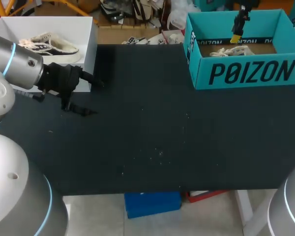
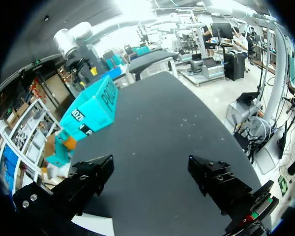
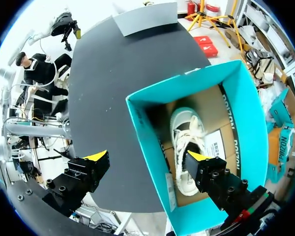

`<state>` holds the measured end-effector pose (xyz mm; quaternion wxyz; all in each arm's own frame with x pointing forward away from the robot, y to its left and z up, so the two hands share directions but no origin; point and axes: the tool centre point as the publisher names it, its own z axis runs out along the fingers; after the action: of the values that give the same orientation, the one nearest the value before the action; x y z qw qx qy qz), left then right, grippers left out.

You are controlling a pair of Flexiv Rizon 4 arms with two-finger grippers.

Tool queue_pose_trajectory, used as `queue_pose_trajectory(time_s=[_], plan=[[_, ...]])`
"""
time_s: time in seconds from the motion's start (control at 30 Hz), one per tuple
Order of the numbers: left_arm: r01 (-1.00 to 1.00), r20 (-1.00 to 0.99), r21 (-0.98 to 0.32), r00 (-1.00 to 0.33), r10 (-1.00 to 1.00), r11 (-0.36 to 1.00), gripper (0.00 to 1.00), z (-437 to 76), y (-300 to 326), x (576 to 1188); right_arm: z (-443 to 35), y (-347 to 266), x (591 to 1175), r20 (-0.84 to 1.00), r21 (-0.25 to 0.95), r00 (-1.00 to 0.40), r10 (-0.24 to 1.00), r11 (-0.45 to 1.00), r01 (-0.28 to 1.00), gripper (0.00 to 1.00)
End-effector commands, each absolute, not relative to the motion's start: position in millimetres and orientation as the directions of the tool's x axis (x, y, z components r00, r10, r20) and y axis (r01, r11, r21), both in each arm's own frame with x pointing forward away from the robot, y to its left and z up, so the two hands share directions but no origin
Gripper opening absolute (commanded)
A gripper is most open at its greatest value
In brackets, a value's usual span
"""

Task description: Take the shoe out of the shoebox, open the shoe tongue, remove and reinsert the insole, then place the shoe into the shoebox

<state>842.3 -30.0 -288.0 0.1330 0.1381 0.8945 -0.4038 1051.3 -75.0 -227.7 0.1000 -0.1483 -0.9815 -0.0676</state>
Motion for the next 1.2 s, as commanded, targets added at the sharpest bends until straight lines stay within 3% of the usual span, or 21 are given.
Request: queue_pose_trajectory(time_s=[0.03,0.73,1.2], plan=[[0.355,-0.351,-0.684,-0.926,0.139,0.637,1.0,-288.1,-30.2,841.9,-231.8,-72.2,1030.6,-0.188,0.105,-0.927,0.324,0.945,0.309,1.0],[0.355,-0.351,-0.684,-0.926,0.139,0.637,1.0,-288.1,-30.2,841.9,-261.7,-47.1,934.5,-0.337,0.136,-0.884,0.325,0.946,0.296,1.0],[0.355,-0.351,-0.684,-0.926,0.139,0.637,1.0,-288.1,-30.2,841.9,-293.2,-19.1,888.1,-0.252,0.14,-0.921,0.295,0.953,0.267,1.0]])
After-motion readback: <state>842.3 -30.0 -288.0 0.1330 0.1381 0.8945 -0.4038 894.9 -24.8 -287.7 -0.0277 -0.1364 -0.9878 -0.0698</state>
